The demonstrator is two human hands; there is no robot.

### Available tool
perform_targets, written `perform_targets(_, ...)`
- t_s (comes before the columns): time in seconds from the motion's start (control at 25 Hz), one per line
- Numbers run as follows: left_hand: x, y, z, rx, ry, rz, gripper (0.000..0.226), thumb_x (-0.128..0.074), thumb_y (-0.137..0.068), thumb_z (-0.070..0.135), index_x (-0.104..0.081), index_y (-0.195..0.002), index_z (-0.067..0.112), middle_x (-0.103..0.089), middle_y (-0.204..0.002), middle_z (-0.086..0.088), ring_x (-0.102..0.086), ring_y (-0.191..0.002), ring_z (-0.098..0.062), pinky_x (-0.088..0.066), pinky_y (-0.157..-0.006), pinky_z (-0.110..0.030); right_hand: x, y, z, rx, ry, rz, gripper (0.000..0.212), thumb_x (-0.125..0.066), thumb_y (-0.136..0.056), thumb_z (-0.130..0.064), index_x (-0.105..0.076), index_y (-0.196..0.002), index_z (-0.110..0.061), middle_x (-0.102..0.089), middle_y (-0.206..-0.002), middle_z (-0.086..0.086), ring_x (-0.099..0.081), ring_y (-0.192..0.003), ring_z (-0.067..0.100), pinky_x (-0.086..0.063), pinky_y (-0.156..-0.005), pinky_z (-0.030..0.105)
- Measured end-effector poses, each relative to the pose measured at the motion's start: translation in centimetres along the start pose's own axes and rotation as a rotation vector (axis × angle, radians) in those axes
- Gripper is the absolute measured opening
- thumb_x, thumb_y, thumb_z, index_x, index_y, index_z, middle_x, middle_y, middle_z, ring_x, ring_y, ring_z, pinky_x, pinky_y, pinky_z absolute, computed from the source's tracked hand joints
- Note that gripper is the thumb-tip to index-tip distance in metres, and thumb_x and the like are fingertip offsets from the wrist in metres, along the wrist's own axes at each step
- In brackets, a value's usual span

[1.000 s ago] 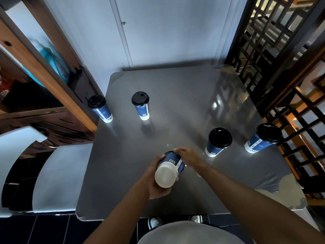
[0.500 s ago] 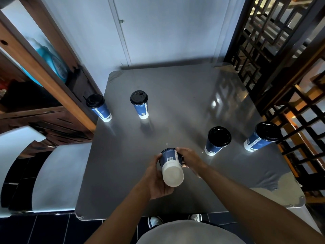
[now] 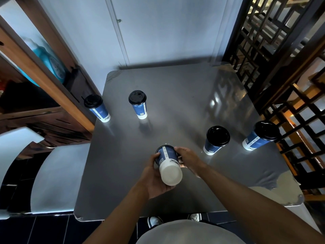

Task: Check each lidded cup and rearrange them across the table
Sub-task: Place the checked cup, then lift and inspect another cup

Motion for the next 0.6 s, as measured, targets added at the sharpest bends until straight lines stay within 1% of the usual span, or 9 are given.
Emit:
perform_targets(0.12, 0.2, 0.2, 0.0, 0.021, -0.077, -0.039, 0.071, -0.065, -0.077, 0.066, -0.067, -0.115, 0.005, -0.068, -0.102, -0.014, -0.064, -0.086, -0.030, -0.052, -0.070, -0.035, 0.0, -0.1, -0.5, 0.017, 0.017, 0.014, 0.023, -0.049, -0.103, -0.028, -0.065, -0.098, -0.012, -0.061, -0.075, 0.002, -0.057, -0.050, 0.007, -0.046, -0.047, 0.018)
perform_targets(0.2, 0.5, 0.1, 0.2, 0.044, -0.108, -0.027, 0.075, -0.065, -0.076, 0.072, -0.067, -0.114, 0.007, -0.069, -0.098, -0.012, -0.067, -0.081, -0.028, -0.052, -0.070, -0.035, 0.2, -0.3, -0.6, 0.036, 0.024, 0.029, 0.021, -0.051, -0.102, -0.027, -0.066, -0.094, -0.014, -0.062, -0.078, 0.005, -0.060, -0.058, 0.012, -0.049, -0.052, 0.023)
perform_targets(0.28, 0.8, -0.1, 0.4, 0.069, -0.093, 0.010, 0.076, -0.064, -0.078, 0.074, -0.068, -0.115, 0.007, -0.072, -0.088, -0.012, -0.071, -0.072, -0.028, -0.058, -0.066, -0.035, 0.5, -0.7, -0.4, 0.067, 0.070, 0.027, 0.020, -0.053, -0.101, -0.027, -0.067, -0.091, -0.016, -0.062, -0.079, 0.007, -0.060, -0.066, 0.017, -0.051, -0.058, 0.029)
perform_targets(0.36, 1.2, -0.5, 0.6, 0.043, -0.062, 0.038, 0.072, -0.071, -0.081, 0.064, -0.064, -0.124, 0.005, -0.072, -0.088, -0.014, -0.072, -0.068, -0.028, -0.061, -0.063, -0.037, 0.6, -0.9, -0.2, 0.091, 0.133, 0.016, 0.020, -0.056, -0.100, -0.028, -0.068, -0.090, -0.017, -0.064, -0.078, 0.004, -0.060, -0.068, 0.017, -0.053, -0.060, 0.030)
perform_targets(0.48, 1.2, -0.9, 0.7, -0.013, -0.013, 0.026, 0.070, -0.075, -0.086, 0.046, -0.054, -0.139, 0.006, -0.071, -0.100, -0.018, -0.072, -0.074, -0.031, -0.062, -0.067, -0.042, 0.6, -1.0, -0.2, 0.108, 0.146, 0.030, 0.022, -0.058, -0.099, -0.031, -0.071, -0.099, -0.014, -0.068, -0.083, 0.004, -0.064, -0.072, 0.018, -0.055, -0.063, 0.032)
perform_targets(0.6, 1.5, -1.3, 0.9, -0.052, 0.014, -0.012, 0.073, -0.081, -0.082, 0.042, -0.053, -0.140, 0.006, -0.071, -0.103, -0.019, -0.072, -0.076, -0.032, -0.062, -0.070, -0.043, 0.4, -1.2, -0.2, 0.100, 0.119, 0.035, 0.024, -0.058, -0.099, -0.030, -0.070, -0.104, -0.009, -0.067, -0.085, 0.007, -0.063, -0.073, 0.018, -0.057, -0.065, 0.033)
Point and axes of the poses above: each hand's wrist, its own y-axis away from the middle knuckle, its own x-axis out of the back of the hand, z = x × y, the point moved 3 cm from there along -y, towards the middle knuckle
